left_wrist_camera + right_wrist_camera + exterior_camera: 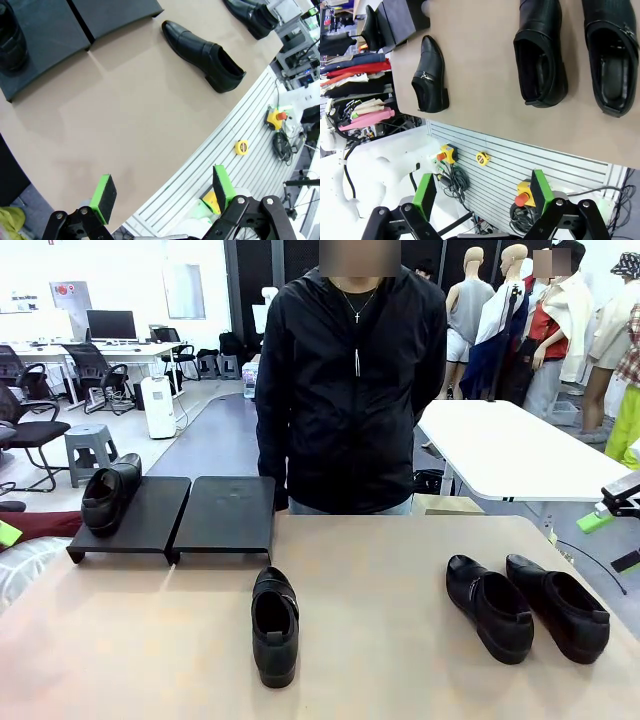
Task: Organize the shoes by placing them on the stand.
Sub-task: Place the Shoe from the middle of the table onto the Shoes Stand.
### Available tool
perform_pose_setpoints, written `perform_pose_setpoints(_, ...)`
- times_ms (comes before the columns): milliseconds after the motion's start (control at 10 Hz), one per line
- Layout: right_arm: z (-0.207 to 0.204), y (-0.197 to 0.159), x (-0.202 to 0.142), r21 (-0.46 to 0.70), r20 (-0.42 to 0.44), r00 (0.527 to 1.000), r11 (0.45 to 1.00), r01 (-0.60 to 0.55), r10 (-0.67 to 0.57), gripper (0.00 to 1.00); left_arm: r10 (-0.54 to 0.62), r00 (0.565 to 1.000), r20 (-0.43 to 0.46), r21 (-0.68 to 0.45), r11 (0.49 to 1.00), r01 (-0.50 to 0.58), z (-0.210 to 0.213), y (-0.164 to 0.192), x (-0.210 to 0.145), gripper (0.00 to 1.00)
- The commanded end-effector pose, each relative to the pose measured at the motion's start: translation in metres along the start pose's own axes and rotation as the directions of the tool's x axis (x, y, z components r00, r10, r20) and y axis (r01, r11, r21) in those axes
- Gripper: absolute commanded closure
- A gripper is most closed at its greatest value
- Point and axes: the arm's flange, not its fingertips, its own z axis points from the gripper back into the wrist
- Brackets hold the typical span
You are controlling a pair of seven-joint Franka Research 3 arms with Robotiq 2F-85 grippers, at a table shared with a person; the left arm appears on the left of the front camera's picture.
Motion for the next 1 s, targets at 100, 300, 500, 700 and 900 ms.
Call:
perform_pose_setpoints(100, 0.003, 0.001, 0.000, -0.006, -0.007, 1.000, 1.000, 0.008, -0.008, 0.00, -0.022, 1.000, -0.003, -0.005, 1.000, 0.022, 0.001, 0.002, -0.002, 0.00)
perform_pose_setpoints(300, 0.003, 0.001, 0.000, -0.006, -0.007, 1.000, 1.000, 0.008, -0.008, 0.00, -0.022, 1.000, -0.003, -0.005, 1.000, 0.022, 0.001, 0.002, -0.002, 0.00)
perform_pose_setpoints(500, 0.003, 0.001, 0.000, -0.006, -0.007, 1.000, 1.000, 0.008, -0.008, 0.00, 0.084, 0.993, -0.085, 0.133, 0.989, -0.072, -0.019, -0.056, 0.005, 0.00)
perform_pose_setpoints(700, 0.003, 0.001, 0.000, -0.006, -0.007, 1.000, 1.000, 0.008, -0.008, 0.00, 0.323, 0.941, -0.099, 0.345, 0.898, -0.272, -0.080, -0.166, 0.032, 0.00)
perform_pose_setpoints(900, 0.003, 0.001, 0.000, -0.006, -0.007, 1.000, 1.000, 0.008, -0.008, 0.00, 0.346, 0.929, -0.133, 0.429, 0.865, -0.260, -0.156, -0.247, 0.044, 0.00)
